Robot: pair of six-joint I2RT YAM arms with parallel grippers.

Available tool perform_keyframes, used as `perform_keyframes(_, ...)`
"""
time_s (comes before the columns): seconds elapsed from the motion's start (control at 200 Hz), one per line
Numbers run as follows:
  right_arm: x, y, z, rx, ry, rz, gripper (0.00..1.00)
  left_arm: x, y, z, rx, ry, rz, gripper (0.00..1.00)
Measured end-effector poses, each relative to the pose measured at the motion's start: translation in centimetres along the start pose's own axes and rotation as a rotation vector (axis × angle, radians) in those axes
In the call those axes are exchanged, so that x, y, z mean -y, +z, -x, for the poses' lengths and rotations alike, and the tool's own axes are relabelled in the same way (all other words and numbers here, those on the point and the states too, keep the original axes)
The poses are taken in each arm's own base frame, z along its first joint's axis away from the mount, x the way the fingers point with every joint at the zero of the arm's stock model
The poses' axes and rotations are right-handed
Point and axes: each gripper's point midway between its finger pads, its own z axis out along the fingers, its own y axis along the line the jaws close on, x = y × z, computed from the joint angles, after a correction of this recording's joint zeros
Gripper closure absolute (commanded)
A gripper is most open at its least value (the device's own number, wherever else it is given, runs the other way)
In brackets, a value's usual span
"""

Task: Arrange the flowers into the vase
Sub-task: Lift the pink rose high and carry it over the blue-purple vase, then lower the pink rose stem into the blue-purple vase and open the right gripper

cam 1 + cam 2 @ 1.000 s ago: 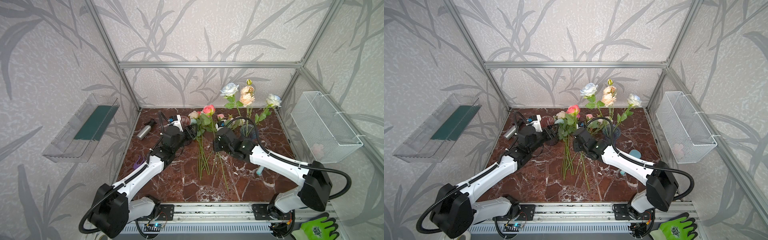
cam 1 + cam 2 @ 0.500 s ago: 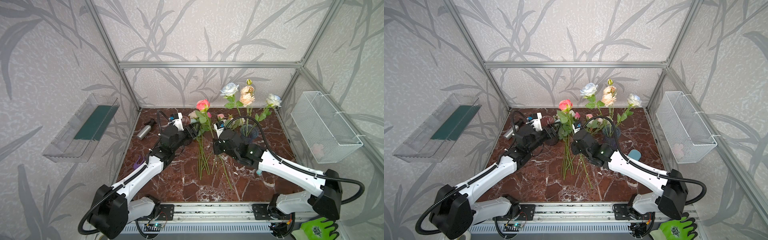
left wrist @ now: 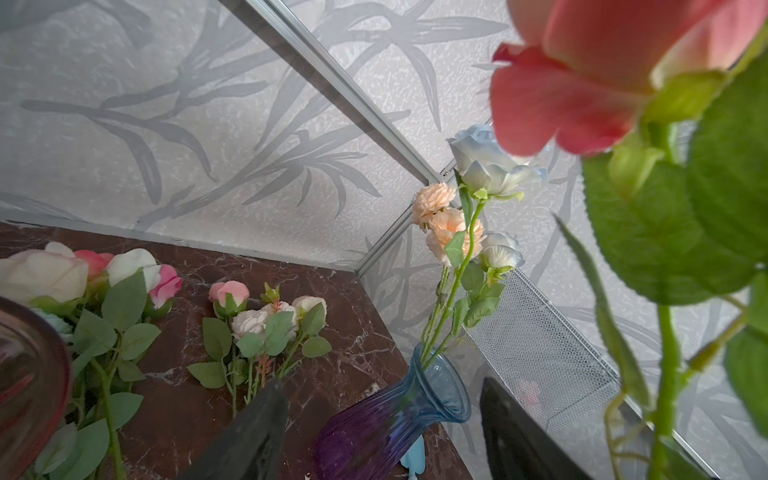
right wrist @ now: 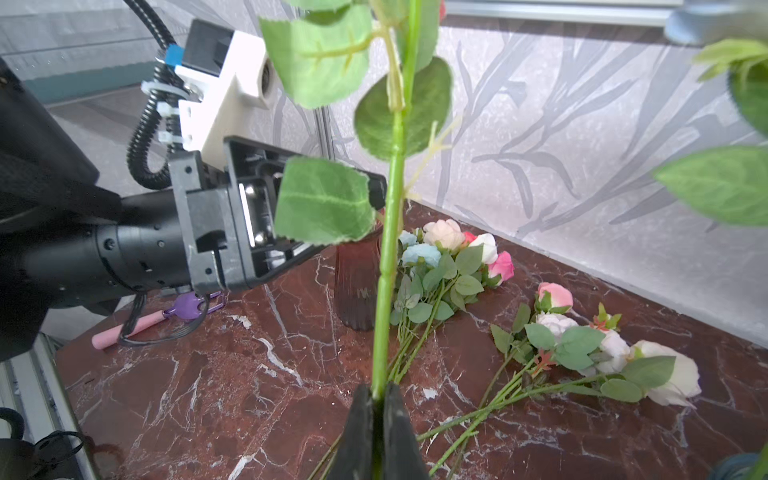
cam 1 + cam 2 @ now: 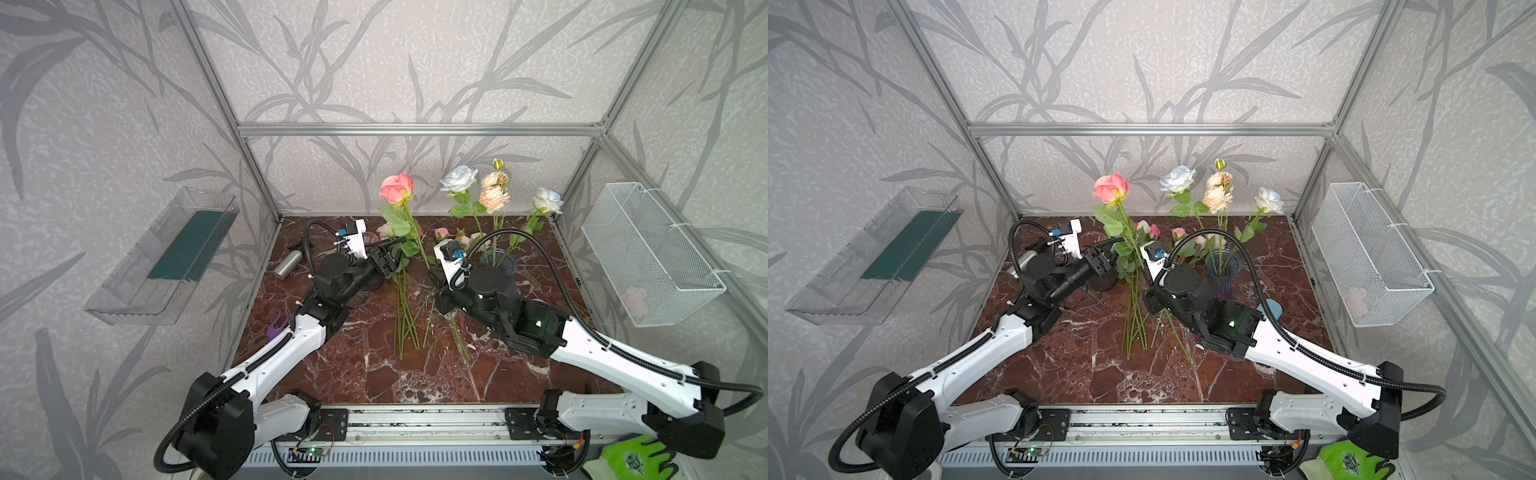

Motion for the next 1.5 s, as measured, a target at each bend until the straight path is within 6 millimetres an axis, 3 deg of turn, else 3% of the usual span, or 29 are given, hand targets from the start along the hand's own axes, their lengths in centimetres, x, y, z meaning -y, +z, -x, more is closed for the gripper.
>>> perform_keyframes(0.2,0.7,-0.4,1.8,0.061,-0.052,-0.042,1.00,1.2,-0.1,0.2,-0.001,0.004,-0.057,0.27)
perform_keyframes(0.385,2.3,-1.9,7.5,0.210,-0.104,-0.113,1.00,2.4,0.9,-2.1,-0.087,-0.024,-0.128,0.29)
perform_keyframes(0.575,8.0,-4.4,14.2,0.383,-0.071,-0.271,1.00,5.1,1.8,-6.8,-0.239,-0.039,-0.222,0.29)
perform_keyframes(0.755,13.1,-6.4,17.1,0.482,-0.053,-0.418,1.00,7.6,1.5,-9.2,-0.312,-0.030,-0.299,0.29)
perform_keyframes(0.97,18.4,-7.0,17.6,0.513,-0.039,-0.555,1.00,8.0,2.2,-11.7,-0.386,-0.056,-0.324,0.29)
perform_keyframes(1.19,20.3,-6.1,17.3,0.517,-0.036,-0.591,1.00,7.6,2.4,-12.7,-0.416,-0.071,-0.317,0.29)
perform_keyframes(1.499,21.9,-4.0,13.6,0.468,-0.026,-0.612,1.00,7.0,2.3,-13.1,-0.432,-0.016,-0.290,0.27)
